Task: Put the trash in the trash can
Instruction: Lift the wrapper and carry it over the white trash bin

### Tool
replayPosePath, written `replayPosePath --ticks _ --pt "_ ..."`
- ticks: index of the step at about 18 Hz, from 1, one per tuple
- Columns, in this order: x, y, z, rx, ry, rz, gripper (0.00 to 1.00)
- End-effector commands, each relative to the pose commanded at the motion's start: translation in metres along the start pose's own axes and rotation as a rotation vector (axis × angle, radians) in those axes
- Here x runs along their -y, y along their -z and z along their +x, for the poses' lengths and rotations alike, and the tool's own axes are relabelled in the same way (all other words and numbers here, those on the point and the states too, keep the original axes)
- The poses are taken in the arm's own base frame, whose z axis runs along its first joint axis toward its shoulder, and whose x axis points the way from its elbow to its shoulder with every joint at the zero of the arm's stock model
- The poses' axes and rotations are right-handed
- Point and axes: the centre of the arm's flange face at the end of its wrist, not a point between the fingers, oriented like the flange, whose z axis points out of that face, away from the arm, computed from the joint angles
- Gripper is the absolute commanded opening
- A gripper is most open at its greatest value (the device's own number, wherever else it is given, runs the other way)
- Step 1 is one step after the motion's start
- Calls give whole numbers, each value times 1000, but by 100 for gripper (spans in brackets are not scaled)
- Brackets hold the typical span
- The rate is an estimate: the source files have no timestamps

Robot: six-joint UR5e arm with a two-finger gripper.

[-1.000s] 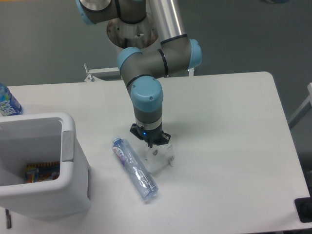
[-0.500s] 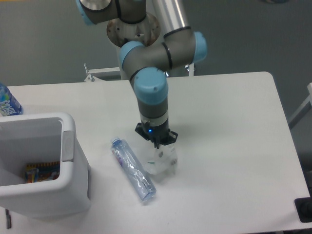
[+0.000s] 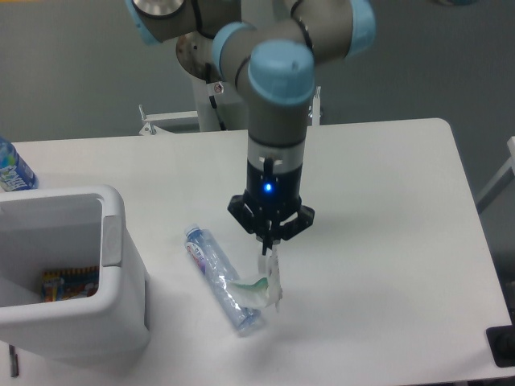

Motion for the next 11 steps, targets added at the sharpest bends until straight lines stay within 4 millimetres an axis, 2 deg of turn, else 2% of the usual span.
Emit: replayPosePath --ticks 2,5,8,11 --pt "15 23 17 -24 75 53 0" --pt "38 53 75 -72 156 112 0" --pt "47 65 126 -120 177 127 0" --pt "44 59 177 -175 134 106 0"
